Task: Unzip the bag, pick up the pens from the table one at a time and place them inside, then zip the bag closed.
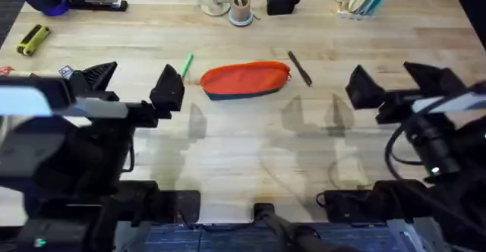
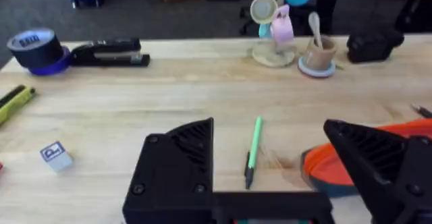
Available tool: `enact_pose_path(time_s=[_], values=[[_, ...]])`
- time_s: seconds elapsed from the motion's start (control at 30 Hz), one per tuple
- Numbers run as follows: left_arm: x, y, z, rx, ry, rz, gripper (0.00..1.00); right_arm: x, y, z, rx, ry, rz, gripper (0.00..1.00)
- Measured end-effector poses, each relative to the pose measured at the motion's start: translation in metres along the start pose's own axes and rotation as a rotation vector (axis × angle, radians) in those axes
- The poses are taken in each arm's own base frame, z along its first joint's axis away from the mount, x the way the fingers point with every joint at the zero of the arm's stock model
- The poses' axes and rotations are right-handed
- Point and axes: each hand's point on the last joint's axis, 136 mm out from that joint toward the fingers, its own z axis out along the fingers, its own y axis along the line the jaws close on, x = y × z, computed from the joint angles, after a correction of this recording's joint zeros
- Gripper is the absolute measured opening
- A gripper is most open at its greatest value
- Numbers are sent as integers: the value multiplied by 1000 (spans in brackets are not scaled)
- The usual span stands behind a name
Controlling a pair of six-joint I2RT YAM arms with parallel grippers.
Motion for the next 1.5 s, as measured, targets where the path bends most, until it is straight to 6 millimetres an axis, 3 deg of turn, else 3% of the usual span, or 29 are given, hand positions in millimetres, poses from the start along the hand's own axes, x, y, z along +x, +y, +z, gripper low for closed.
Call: enact_pose_path(time_s=[0.4,0.57,0.87,1.23,1.5], values=[[-18,0,22,1,354,0,993,-46,1,32,-29,281,-14,995],[-32,-9,37,75,552,47,994,-49,11,53,-96,487,7,996],[-29,-30,55,221,652,67,993,-57,17,63,-138,524,21,996],[-17,-36,44,292,706,148,993,-58,19,63,-145,521,22,997],[-7,-57,26,533,697,377,993,-58,19,63,-145,521,22,997]])
